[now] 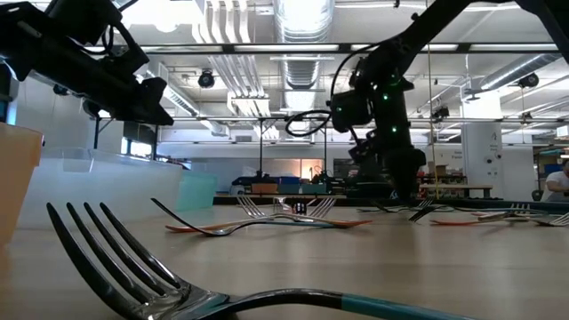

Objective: Sort silverware by color (type)
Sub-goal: Put the blue fork into the blue bin

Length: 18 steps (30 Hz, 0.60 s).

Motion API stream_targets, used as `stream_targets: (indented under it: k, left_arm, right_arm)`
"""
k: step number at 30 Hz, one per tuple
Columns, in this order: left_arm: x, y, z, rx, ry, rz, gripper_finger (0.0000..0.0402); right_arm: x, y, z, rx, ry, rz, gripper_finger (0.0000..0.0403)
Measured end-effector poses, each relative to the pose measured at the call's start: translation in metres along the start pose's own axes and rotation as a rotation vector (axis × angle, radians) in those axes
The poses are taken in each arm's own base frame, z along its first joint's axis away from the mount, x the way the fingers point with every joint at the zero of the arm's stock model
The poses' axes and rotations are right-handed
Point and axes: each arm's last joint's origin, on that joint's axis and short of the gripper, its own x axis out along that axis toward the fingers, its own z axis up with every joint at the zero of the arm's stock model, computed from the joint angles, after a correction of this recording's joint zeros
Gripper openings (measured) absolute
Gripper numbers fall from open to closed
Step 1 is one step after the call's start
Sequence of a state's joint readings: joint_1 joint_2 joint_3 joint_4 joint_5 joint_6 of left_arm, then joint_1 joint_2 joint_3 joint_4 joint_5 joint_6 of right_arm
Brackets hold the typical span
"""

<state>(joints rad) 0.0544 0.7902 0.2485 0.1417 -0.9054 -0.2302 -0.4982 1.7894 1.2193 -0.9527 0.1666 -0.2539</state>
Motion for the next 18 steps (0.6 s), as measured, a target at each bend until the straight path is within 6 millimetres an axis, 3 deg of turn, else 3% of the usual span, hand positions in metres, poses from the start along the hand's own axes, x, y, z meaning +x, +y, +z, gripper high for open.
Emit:
stream_targets:
  k: [18]
  left_arm:
    - [0.001, -0.001, -0.001, 0.008, 0.006, 0.001, 0.0091]
  right_arm:
    - [0.025, 0.006, -0.007, -0.041, -0.069, 0.050, 0.0098]
